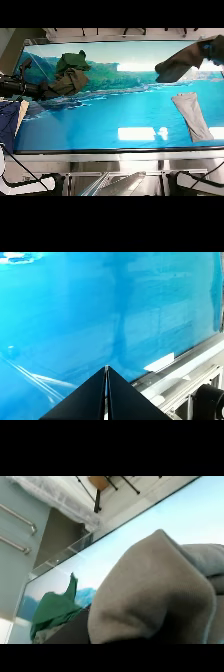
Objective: Fold the shirts.
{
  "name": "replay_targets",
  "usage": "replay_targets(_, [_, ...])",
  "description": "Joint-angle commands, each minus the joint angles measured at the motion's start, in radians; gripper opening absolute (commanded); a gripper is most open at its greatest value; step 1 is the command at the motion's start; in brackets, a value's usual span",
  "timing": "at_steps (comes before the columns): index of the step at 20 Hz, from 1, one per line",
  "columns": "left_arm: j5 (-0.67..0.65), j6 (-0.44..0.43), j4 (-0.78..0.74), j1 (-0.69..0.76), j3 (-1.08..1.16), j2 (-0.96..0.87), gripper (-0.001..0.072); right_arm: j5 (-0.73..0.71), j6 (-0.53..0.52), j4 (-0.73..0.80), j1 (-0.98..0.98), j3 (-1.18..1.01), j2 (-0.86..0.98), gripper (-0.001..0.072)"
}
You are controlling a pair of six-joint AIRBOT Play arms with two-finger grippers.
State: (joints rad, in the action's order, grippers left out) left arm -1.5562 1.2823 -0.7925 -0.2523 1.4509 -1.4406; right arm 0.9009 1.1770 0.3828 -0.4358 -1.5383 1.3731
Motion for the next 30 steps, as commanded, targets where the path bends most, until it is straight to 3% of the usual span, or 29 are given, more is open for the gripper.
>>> replay_targets(1, [0.003, -0.003, -0.002, 0.000, 0.000, 0.000, 0.0016, 0.032, -0.003, 0.016, -0.071, -0.140, 0.111, 0.0018])
replay_targets(13, [0.011, -0.002, -0.001, 0.000, 0.000, 0.000, 0.0016, 0.150, -0.026, 0.157, -0.208, -0.168, 0.173, 0.0018])
replay_targets(17, [0.011, -0.003, -0.001, 0.000, 0.000, 0.000, 0.0016, 0.274, -0.014, 0.186, -0.247, -0.168, 0.173, 0.0018])
replay_targets(21, [0.011, -0.010, -0.001, 0.000, 0.001, 0.000, 0.0016, 0.452, 0.137, 0.342, -0.283, -0.167, 0.167, 0.0018])
replay_targets(23, [0.016, -0.030, -0.001, 0.000, 0.001, -0.001, 0.0016, 0.542, 0.230, 0.492, -0.288, -0.155, 0.143, 0.0018])
replay_targets(27, [0.020, -0.059, -0.001, 0.000, 0.001, 0.000, 0.0016, 0.534, 0.411, 0.766, -0.288, 0.046, 0.010, 0.0018])
replay_targets(30, [0.034, -0.062, 0.000, 0.000, 0.000, -0.001, 0.0016, 0.486, 0.462, 0.882, -0.291, 0.254, -0.070, 0.0019])
